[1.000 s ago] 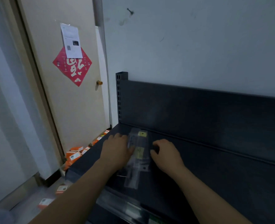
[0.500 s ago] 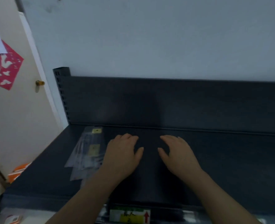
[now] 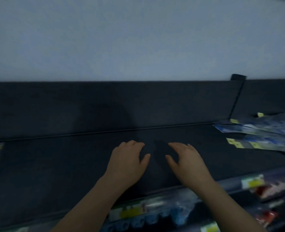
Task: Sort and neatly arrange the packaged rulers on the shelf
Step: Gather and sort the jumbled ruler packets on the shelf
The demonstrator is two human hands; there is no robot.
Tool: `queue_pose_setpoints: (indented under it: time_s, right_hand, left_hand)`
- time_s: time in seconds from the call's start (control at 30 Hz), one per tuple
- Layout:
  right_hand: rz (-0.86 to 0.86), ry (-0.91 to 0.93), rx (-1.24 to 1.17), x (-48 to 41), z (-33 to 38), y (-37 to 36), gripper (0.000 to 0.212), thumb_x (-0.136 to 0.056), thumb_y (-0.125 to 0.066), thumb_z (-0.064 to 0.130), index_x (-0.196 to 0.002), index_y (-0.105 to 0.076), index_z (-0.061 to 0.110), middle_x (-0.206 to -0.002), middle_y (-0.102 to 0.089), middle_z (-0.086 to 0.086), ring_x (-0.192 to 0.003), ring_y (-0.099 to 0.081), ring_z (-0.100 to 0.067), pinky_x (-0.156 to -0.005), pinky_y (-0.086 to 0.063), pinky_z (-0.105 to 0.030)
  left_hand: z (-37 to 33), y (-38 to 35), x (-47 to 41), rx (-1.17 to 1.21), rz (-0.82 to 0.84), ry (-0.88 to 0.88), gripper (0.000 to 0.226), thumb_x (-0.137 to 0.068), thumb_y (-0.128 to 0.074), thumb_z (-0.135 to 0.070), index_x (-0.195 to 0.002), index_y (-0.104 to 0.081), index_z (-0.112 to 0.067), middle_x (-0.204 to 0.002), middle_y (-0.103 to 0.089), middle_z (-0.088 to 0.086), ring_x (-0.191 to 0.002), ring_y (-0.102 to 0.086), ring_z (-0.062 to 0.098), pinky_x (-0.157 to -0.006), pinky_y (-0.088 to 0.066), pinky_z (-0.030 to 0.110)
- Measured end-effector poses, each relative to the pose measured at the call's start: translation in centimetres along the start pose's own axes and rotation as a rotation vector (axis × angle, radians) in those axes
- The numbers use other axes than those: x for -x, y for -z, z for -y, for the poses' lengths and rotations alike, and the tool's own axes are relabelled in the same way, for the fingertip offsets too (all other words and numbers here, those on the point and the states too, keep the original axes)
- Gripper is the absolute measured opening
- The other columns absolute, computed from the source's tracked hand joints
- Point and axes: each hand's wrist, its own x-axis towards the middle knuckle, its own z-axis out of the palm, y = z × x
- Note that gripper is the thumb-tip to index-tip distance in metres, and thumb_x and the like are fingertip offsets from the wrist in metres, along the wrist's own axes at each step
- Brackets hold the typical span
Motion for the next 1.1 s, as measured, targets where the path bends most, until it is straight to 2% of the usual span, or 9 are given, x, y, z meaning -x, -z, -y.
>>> queue_pose_setpoints:
  time_s: [0.2, 0.33, 0.47, 0.63, 0.83, 0.97, 1.1]
  right_hand:
    - [0.015, -0.114, 0.094, 1.9, -11.1, 4.9, 0.049, -0.096, -0.048, 0.037, -0.142, -0.042, 0.019, -0.144, -0.046, 0.006, -0.132, -0.041, -0.009, -0.117, -0.013, -0.028]
    - [0.013, -0.189, 0.122, 2.6, -17.1, 7.0, 0.048, -0.095, -0.049, 0.036, -0.14, -0.045, 0.019, -0.142, -0.049, 0.004, -0.131, -0.042, -0.012, -0.116, -0.022, -0.03]
    - [0.017, -0.249, 0.141, 1.9, -22.3, 8.7, 0.045, -0.096, -0.048, 0.034, -0.138, -0.046, 0.02, -0.137, -0.053, 0.005, -0.126, -0.046, -0.014, -0.112, -0.026, -0.029]
    - [0.023, -0.362, 0.158, 0.6, -28.0, 9.9, 0.045, -0.096, -0.047, 0.034, -0.139, -0.045, 0.019, -0.141, -0.05, 0.002, -0.129, -0.044, -0.015, -0.116, -0.023, -0.036]
    - [0.011, -0.518, 0.132, -0.1, -34.8, 12.2, 0.044, -0.096, -0.049, 0.026, -0.139, -0.046, 0.016, -0.142, -0.049, -0.001, -0.13, -0.043, -0.018, -0.114, -0.027, -0.037]
    - [0.012, -0.557, 0.111, 0.0, -38.9, 12.7, 0.04, -0.096, -0.05, 0.024, -0.135, -0.051, 0.016, -0.138, -0.053, -0.002, -0.127, -0.046, -0.021, -0.113, -0.028, -0.039]
    - [0.093, -0.506, 0.121, -0.6, -42.8, 12.8, 0.038, -0.097, -0.048, 0.025, -0.134, -0.052, 0.017, -0.138, -0.053, -0.001, -0.124, -0.049, -0.021, -0.109, -0.032, -0.038]
  left_hand:
    - [-10.2, -5.0, -4.7, 0.072, 0.021, -0.08, 0.045, -0.097, -0.04, -0.047, -0.135, -0.05, -0.024, -0.13, -0.056, -0.005, -0.113, -0.051, 0.016, -0.096, -0.042, 0.031]
    - [-15.2, -8.2, -7.8, 0.092, 0.09, -0.128, 0.049, -0.098, -0.038, -0.047, -0.14, -0.044, -0.023, -0.133, -0.054, -0.004, -0.115, -0.051, 0.017, -0.097, -0.042, 0.032]
    - [-19.0, -10.6, -12.1, 0.101, 0.12, -0.169, 0.047, -0.098, -0.039, -0.045, -0.138, -0.046, -0.022, -0.126, -0.057, -0.003, -0.113, -0.051, 0.017, -0.095, -0.042, 0.033]
    - [-22.7, -13.9, -17.1, 0.095, 0.152, -0.224, 0.037, -0.096, -0.044, -0.042, -0.121, -0.059, -0.019, -0.11, -0.06, -0.002, -0.101, -0.053, 0.018, -0.087, -0.046, 0.036]
    - [-27.7, -18.9, -22.2, 0.115, 0.305, -0.278, 0.033, -0.093, -0.05, -0.041, -0.115, -0.06, -0.019, -0.108, -0.06, 0.001, -0.1, -0.053, 0.02, -0.083, -0.046, 0.034]
    - [-30.9, -21.9, -24.3, 0.126, 0.419, -0.303, 0.033, -0.089, -0.055, -0.047, -0.106, -0.06, -0.019, -0.107, -0.056, 0.003, -0.102, -0.052, 0.022, -0.086, -0.047, 0.038]
    - [-33.2, -24.0, -25.8, 0.056, 0.488, -0.282, 0.044, -0.088, -0.057, -0.05, -0.121, -0.054, -0.022, -0.122, -0.048, 0.003, -0.115, -0.045, 0.024, -0.096, -0.043, 0.039]
